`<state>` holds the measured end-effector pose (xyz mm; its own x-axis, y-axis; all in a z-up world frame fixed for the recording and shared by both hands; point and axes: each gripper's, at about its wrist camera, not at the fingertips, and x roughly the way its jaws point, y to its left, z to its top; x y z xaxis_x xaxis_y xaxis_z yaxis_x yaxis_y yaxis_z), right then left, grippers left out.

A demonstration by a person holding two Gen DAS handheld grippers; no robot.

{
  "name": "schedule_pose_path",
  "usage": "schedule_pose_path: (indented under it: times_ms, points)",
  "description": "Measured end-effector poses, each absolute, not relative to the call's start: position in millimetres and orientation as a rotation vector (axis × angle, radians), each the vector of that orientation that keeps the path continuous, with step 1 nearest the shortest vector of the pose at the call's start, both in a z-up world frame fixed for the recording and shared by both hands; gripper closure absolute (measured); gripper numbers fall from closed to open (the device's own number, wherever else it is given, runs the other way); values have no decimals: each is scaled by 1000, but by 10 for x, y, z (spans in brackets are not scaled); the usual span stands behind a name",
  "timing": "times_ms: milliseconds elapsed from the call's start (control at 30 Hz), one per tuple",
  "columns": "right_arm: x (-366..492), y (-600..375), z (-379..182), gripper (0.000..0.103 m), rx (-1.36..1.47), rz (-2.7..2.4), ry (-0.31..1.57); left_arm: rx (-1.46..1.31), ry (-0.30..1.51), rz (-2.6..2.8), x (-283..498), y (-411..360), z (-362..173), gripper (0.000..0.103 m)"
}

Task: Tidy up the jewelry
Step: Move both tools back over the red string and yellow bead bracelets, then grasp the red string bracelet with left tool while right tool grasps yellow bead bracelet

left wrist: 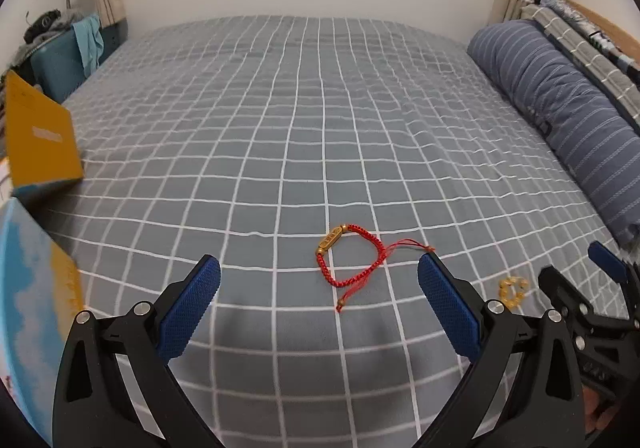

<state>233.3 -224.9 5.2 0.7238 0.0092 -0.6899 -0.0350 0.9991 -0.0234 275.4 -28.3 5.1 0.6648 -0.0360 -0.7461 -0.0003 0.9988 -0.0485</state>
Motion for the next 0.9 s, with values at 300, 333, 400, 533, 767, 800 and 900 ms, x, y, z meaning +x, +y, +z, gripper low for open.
schedule_pose_path:
  times_ms: [300,333,400,533,767,800,900]
  points:
    - [2492,-2292,-320,8,-30,29,820,-44,869,-6,3058,-270,-377,6]
    - [2504,-2300,-352,8,-24,27,826,-48,875,-4,3086,-259,-422,6]
    - [2526,-2317,-397,8,-18,20,833,-47,873,2,3130,-244,-488,6]
    - [2573,-2331,-530,8,-15,8,846,-31,852,2,3183,-239,-620,6]
    - [2632,-2374,-755,13,17,2,888,-45,880,-12,3258,-199,-798,9]
    - [2631,-2373,-761,14,17,2,887,-42,879,-10,3258,-201,-801,13]
    - [2628,-2354,-779,20,13,8,885,-32,882,-3,3265,-213,-818,25]
